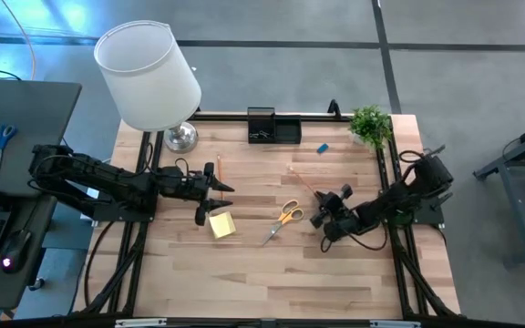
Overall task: Pick and place office supplies into organizer
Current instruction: Put the right pencil into the desk organizer
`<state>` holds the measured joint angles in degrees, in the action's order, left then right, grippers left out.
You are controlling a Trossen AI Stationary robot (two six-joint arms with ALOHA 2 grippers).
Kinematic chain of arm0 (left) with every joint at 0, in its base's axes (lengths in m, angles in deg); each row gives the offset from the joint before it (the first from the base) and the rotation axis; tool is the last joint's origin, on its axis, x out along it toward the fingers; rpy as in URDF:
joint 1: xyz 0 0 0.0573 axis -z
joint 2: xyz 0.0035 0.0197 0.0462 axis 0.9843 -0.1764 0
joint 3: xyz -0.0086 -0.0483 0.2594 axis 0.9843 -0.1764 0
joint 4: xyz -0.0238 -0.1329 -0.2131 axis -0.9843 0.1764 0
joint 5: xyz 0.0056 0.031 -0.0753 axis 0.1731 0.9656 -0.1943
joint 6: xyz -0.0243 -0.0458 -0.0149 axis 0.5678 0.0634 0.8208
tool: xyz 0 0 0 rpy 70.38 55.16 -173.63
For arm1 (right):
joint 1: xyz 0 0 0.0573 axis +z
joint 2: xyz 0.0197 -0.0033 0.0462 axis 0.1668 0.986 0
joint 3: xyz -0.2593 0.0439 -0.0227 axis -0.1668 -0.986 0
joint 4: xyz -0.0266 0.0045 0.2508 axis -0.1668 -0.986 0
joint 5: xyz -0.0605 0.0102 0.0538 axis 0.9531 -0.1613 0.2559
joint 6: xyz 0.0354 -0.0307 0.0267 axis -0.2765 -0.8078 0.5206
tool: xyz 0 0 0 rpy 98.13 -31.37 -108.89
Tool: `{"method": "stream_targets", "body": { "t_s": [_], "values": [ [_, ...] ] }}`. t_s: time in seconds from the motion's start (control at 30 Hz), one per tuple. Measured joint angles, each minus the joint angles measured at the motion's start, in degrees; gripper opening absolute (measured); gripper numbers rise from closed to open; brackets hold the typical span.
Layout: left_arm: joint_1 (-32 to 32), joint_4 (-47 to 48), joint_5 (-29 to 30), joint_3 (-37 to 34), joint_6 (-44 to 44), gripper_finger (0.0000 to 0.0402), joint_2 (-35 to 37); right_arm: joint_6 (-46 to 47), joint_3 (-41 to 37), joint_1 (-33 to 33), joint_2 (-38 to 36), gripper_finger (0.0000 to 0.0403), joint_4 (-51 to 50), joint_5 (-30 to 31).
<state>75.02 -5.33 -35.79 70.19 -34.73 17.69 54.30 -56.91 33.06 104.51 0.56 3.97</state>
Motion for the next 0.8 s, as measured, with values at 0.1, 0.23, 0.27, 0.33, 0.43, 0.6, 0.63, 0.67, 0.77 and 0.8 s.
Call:
{"method": "stream_targets", "body": {
  "t_s": [0.1, 0.23, 0.27, 0.33, 0.43, 0.6, 0.63, 0.67, 0.77, 0.8],
  "values": [
    [0.0, 0.1, 0.1, 0.0, 0.0, 0.0184, 0.0, -1.1, 0.1, 1.6, -2.8, 0.0005, 1.7, 6.4],
    [0.0, -0.2, 0.2, 0.0, 0.0, 0.0184, 0.0, -10.3, 0.2, 3.5, -7.4, 0.0005, 9.4, 10.8],
    [0.0, -0.3, 0.2, 0.0, 0.0, 0.0184, 0.0, -14.4, 0.2, 3.7, -8.5, 0.0005, 12.5, 10.8],
    [0.0, -0.3, 0.5, 0.0, 0.2, 0.0184, 0.0, -24.2, 0.2, 4.0, -10.8, 0.0005, 21.0, 9.6],
    [0.0, -1.5, -0.8, 0.0, 0.4, 0.0184, 0.0, -38.4, 0.2, 3.9, -13.1, 0.0005, 34.4, 2.5],
    [0.0, -9.9, -8.0, 0.0, 0.2, 0.0184, 0.0, -48.7, 0.3, 2.6, -13.2, 0.0005, 48.3, -11.6],
    [0.0, -11.2, -8.4, 0.0, -0.1, 0.0184, 0.0, -49.0, 0.5, 2.2, -12.9, 0.0005, 48.7, -13.9],
    [0.0, -12.1, -8.3, 0.0, -0.6, 0.0184, 0.0, -49.2, 0.9, 1.7, -12.6, 0.0005, 48.7, -15.7],
    [0.0, -14.1, -6.0, 0.0, -3.9, 0.0184, -0.1, -50.8, 2.8, -0.2, -11.3, 0.0005, 48.8, -22.4],
    [0.0, -14.9, -4.4, 0.0, -4.7, 0.0184, -0.1, -51.6, 3.7, -0.9, -10.9, 0.0005, 48.9, -24.8]
  ]
}}
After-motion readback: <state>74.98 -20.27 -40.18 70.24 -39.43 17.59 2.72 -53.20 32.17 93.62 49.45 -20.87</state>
